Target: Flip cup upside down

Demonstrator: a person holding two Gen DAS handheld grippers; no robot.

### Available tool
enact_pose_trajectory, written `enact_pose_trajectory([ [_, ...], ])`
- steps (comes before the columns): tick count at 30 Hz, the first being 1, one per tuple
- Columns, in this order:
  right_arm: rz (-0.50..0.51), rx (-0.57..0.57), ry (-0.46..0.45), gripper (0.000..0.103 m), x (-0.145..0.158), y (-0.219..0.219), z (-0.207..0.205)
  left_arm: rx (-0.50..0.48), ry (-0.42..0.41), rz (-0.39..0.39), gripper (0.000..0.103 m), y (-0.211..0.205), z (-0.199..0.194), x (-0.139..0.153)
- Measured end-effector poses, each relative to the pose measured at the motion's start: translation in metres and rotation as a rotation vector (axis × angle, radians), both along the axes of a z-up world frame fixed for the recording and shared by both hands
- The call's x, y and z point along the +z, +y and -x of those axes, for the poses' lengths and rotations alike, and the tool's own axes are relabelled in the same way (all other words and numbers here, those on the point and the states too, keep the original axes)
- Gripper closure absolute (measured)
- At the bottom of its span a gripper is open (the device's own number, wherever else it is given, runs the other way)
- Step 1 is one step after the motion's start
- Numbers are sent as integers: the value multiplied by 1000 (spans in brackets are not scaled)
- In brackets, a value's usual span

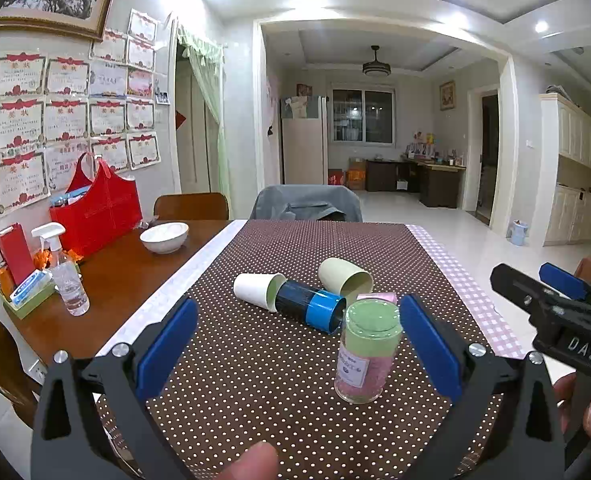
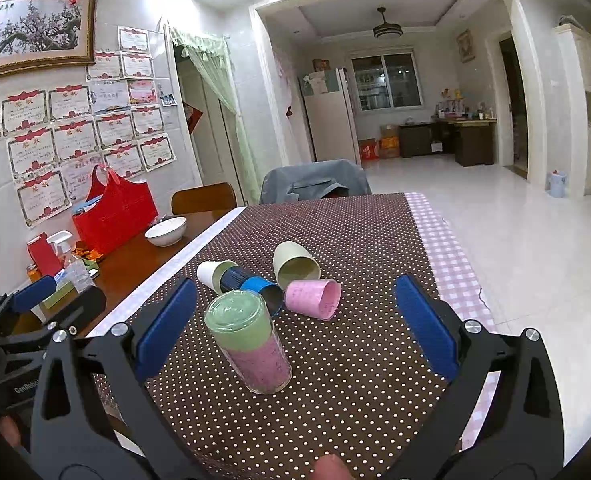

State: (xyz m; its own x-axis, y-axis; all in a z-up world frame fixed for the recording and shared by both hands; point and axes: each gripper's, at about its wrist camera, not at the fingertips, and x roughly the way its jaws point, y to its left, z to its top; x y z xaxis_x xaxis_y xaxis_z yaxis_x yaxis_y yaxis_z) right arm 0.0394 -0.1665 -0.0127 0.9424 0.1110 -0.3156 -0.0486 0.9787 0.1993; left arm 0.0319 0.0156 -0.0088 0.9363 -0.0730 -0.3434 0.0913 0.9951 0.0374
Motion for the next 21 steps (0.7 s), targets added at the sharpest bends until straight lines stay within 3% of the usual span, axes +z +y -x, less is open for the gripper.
enact_pose_trajectory([
  [21, 54, -34, -39, 6, 9, 12, 16, 12, -39, 1, 4, -4, 17, 13],
])
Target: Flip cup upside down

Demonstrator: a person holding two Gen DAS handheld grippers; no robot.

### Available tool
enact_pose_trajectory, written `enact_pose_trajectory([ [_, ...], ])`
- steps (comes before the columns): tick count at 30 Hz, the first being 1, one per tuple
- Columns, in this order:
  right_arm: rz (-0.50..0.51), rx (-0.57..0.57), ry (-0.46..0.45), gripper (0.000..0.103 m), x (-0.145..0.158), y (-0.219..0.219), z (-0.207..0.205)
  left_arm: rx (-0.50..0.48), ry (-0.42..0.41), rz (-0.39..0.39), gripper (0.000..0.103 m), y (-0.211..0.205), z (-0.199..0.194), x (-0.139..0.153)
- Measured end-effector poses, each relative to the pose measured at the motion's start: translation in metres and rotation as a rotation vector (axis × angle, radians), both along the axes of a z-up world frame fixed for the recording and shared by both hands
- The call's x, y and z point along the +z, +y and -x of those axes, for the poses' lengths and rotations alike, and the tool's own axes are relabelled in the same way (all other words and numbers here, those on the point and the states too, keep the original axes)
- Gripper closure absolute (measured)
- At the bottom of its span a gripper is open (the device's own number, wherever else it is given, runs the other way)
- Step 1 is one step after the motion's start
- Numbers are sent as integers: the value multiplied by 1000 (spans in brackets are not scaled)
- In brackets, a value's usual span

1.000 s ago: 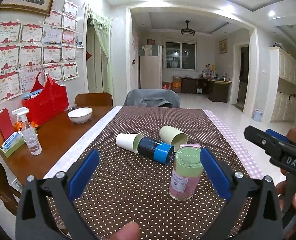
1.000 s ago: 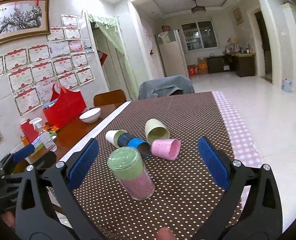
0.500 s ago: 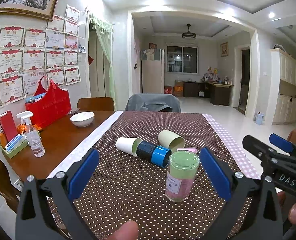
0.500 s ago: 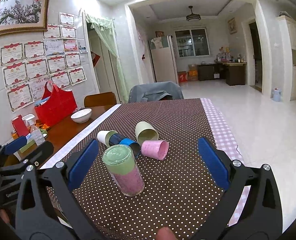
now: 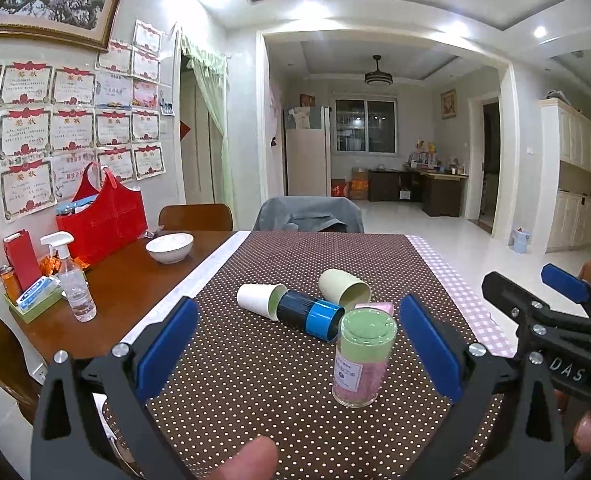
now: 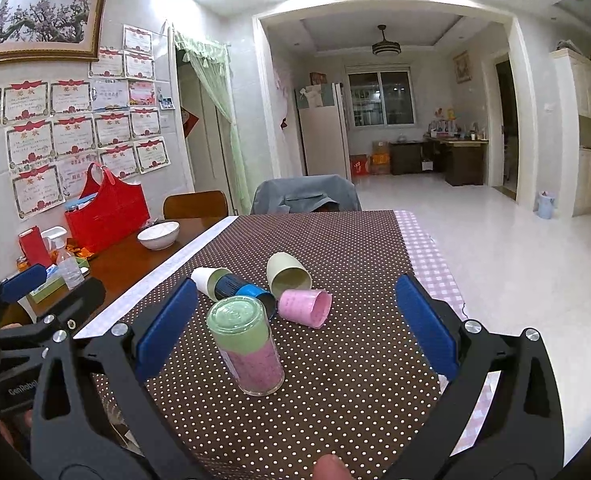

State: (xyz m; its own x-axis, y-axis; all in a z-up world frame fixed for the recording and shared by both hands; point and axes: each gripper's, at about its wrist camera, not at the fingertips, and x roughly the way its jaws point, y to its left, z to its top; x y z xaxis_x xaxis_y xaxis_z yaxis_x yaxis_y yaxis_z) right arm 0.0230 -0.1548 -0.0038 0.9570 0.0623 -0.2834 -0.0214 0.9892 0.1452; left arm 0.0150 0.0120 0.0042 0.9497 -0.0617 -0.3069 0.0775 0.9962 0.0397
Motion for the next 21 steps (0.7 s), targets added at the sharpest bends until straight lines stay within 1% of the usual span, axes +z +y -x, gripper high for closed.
enact_pose_trajectory([
  [5, -4, 2, 6, 6, -1, 0, -1, 3, -8, -11, 4, -1, 1, 1],
  [11, -14, 9, 20, 6, -3, 0, -5, 1, -12, 11, 4, 4, 1, 1],
  [17, -19, 15, 25, 6, -5, 0, -7, 8, 13, 31, 4, 7, -3, 1],
  [21, -23, 17, 28, 6, -6, 0, -7, 15, 15, 19, 4, 7, -4, 1],
])
